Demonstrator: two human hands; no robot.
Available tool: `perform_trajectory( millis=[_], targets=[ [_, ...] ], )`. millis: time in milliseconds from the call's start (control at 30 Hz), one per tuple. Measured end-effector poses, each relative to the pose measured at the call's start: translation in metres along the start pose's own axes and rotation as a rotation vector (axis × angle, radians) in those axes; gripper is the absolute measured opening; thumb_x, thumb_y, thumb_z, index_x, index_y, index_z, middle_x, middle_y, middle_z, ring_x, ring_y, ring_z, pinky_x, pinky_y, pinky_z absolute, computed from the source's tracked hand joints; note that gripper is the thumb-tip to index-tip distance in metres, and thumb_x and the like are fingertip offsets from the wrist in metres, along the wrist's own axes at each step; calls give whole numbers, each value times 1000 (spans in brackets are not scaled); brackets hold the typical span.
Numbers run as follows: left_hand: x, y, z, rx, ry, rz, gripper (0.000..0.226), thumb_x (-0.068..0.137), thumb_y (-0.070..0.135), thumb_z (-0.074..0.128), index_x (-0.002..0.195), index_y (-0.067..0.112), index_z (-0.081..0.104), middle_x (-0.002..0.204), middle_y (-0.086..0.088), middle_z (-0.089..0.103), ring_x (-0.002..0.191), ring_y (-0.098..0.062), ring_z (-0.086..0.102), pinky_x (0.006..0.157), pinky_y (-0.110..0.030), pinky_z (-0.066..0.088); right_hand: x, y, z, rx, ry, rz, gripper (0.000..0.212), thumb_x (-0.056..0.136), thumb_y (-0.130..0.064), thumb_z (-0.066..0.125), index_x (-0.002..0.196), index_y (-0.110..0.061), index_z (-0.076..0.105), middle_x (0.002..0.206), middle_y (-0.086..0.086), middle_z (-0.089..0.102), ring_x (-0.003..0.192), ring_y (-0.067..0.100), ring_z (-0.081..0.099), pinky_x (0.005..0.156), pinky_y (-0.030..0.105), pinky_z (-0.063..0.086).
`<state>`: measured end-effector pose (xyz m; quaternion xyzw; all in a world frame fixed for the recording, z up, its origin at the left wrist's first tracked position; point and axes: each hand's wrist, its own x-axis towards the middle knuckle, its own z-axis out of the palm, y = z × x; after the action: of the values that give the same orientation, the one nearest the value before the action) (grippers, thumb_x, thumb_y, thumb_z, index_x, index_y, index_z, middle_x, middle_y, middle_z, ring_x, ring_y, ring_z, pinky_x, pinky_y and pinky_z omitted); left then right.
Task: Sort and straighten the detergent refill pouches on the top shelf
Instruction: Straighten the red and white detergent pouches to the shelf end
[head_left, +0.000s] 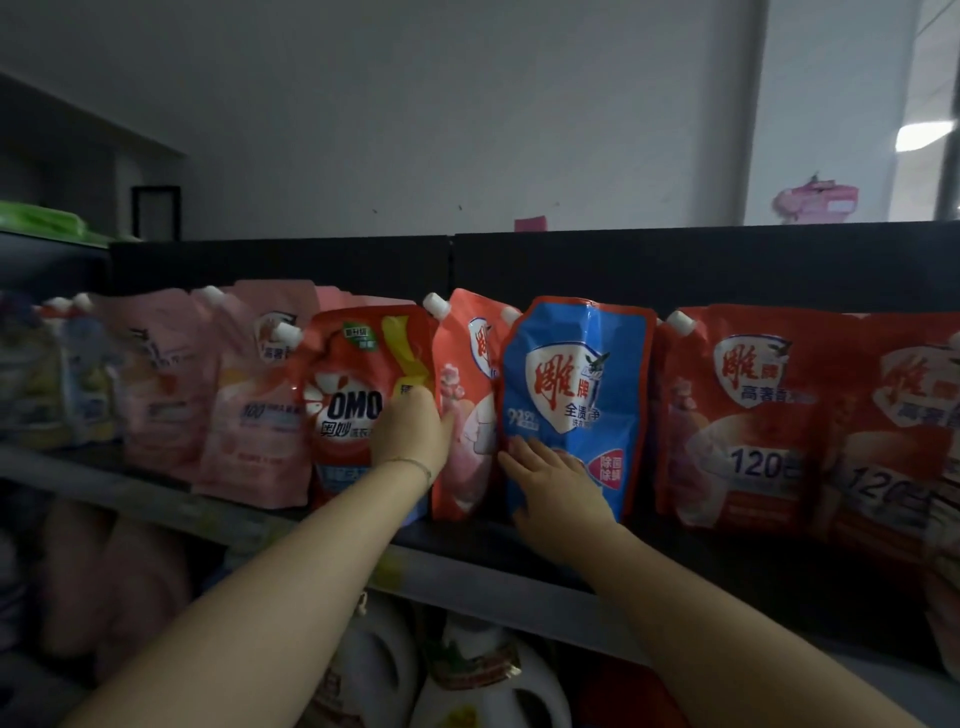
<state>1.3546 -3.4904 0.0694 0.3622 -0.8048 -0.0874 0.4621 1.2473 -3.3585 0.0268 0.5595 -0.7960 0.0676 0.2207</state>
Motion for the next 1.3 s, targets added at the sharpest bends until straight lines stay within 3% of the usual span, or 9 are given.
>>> perform_trajectory(
  millis=[367,533,633,733,867,933,1100,1200,1300],
  targets=[
    [10,11,20,87,-62,-101,60,93,61,38,117,8,50,116,-14,60,102,-35,61,72,-36,43,6,10,-2,71,-38,54,76,94,-23,52,155,-22,6,162,-3,6,148,15,5,119,34,8],
    [8,9,21,-26,-21,-110,41,98,53,38,86,16,52,92,-9,62,91,-34,61,67,-32,36,6,14,2,95,-48,65,79,93,-21,53,155,-24,3,162,-4,3,148,15,2,119,34,7],
    [1,13,21,-140,1,-5,46,99,52,37,67,19,45,78,-2,55,83,-30,60,63,-33,36,8,16,5,84,-55,85,81,92,-21,55,154,-22,3,162,-3,3,148,15,1,119,36,6],
    [-11,27,31,-310,17,61,54,100,49,34,81,8,65,109,-8,54,98,-26,56,84,-33,45,12,18,8,67,-54,95,82,92,-22,55,155,-21,3,162,-1,3,148,17,2,120,37,8],
    [-28,49,37,-488,182,53,47,100,41,41,92,5,70,117,-9,51,108,-21,49,101,-34,41,20,20,10,63,-73,115,84,91,-22,56,155,-20,1,162,0,3,148,18,2,120,39,9],
    [-28,57,32,-614,208,-10,44,100,43,41,92,8,68,115,-6,55,107,-19,52,98,-33,44,23,22,11,68,-73,122,85,91,-22,57,155,-20,2,162,0,4,148,18,3,119,39,9],
    [-18,53,9,-770,232,-88,42,99,42,44,72,13,58,74,-1,62,71,-13,60,64,-23,47,23,24,7,182,-42,133,80,88,-19,60,153,-22,13,160,-1,16,147,19,15,119,39,17],
    [-16,42,-3,-817,289,-142,42,100,42,44,78,10,62,76,0,64,72,-14,61,66,-27,50,24,24,2,291,-29,186,70,87,-16,61,148,-22,29,154,1,31,139,25,33,113,39,31],
    [-21,34,-17,-845,296,-121,35,100,39,45,88,14,68,83,7,66,76,-8,62,66,-16,48,27,23,-5,410,-52,268,59,89,-14,54,145,-24,38,147,4,42,129,29,45,105,37,41]
  ],
)
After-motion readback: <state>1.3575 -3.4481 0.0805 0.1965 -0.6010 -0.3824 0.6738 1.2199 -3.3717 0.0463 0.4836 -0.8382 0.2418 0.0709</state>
